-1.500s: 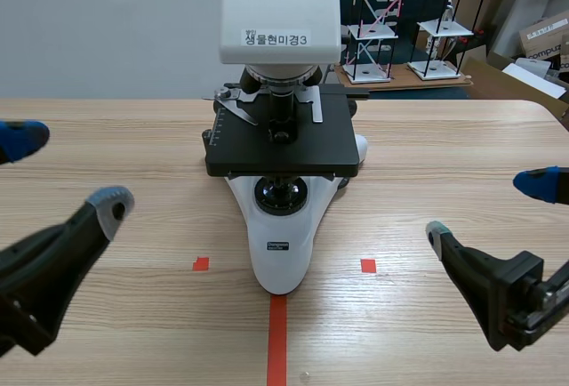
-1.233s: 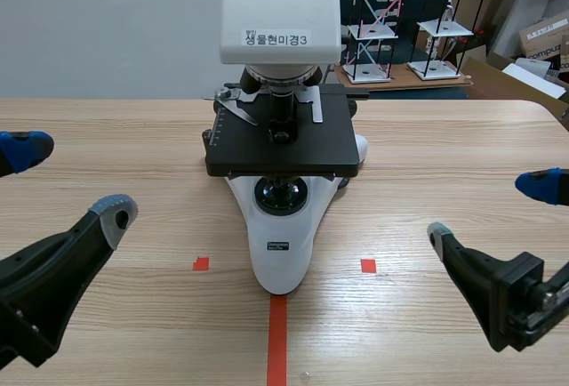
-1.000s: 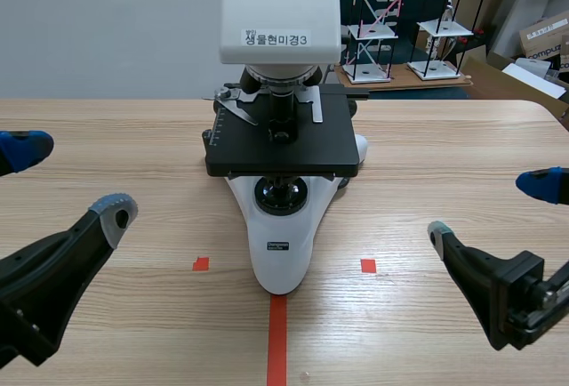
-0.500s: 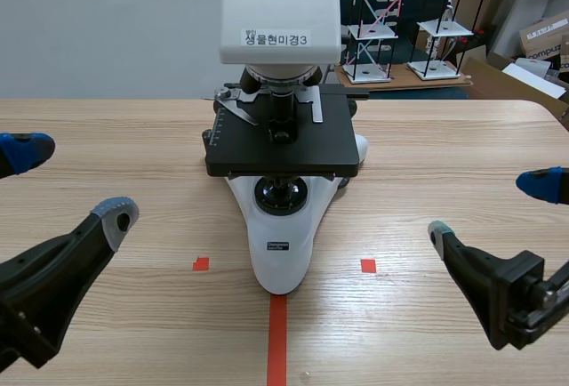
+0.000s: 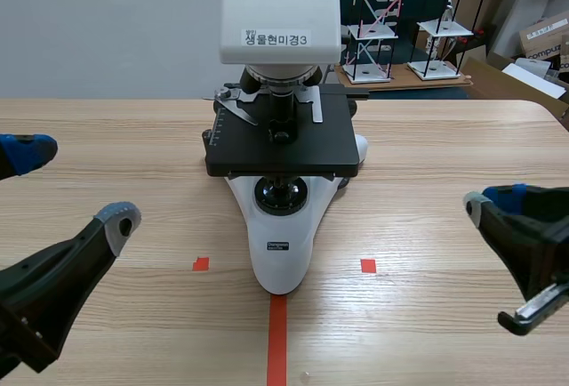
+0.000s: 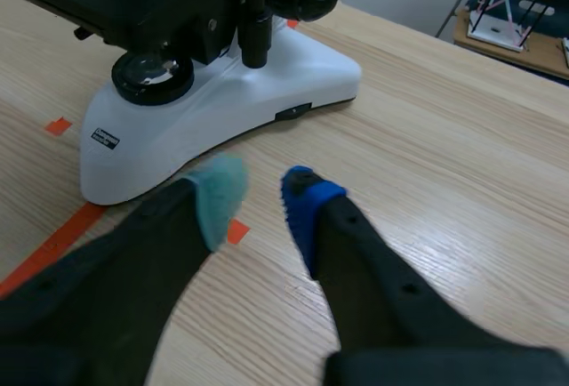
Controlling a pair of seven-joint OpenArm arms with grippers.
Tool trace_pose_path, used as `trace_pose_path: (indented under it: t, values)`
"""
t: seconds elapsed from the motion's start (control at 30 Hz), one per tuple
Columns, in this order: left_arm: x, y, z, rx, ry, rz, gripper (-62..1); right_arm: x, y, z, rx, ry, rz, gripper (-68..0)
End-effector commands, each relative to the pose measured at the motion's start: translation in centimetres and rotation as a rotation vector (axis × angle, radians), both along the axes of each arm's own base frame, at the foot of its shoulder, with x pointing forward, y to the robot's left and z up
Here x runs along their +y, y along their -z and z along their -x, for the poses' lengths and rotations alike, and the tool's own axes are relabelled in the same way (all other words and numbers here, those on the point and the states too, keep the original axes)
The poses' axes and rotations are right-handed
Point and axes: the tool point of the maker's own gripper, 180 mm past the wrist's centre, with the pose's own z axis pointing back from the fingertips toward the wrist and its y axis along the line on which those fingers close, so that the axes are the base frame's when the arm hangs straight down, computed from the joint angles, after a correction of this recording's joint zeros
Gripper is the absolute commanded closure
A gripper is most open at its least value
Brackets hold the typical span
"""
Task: Point at the stage knob
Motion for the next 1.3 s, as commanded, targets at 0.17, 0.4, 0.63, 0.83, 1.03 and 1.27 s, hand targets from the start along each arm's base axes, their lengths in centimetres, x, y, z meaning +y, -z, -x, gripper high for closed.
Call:
trace_pose_path:
  t: [0.17, 0.4, 0.63, 0.83, 1.03, 1.27]
  values:
    - [-0.1, -1.1, -0.2, -0.033, -0.001, 0.023, -62.3, -0.5, 1.0, -2.6, -0.102, 0.006, -0.101, -3.2]
    - [-0.1, -1.1, -0.2, -0.033, -0.001, 0.023, -62.3, 0.8, 2.6, -5.6, -0.132, -0.038, -0.153, -1.7]
    - [-0.1, -1.1, -0.2, -0.033, -0.001, 0.022, -62.3, 2.8, 2.7, -8.3, -0.18, -0.096, -0.195, -1.7]
    - [-0.1, -1.1, -0.2, -0.034, -0.001, 0.022, -62.3, 4.3, 3.6, -10.0, -0.166, -0.107, -0.209, -1.7]
    - [-0.1, -1.1, -0.2, -0.034, -0.001, 0.022, -62.3, 5.0, 4.1, -10.6, -0.161, -0.113, -0.22, -1.7]
    - [-0.1, -1.1, -0.2, -0.033, -0.001, 0.022, -62.3, 5.1, 3.9, -10.7, -0.171, -0.115, -0.227, -1.7]
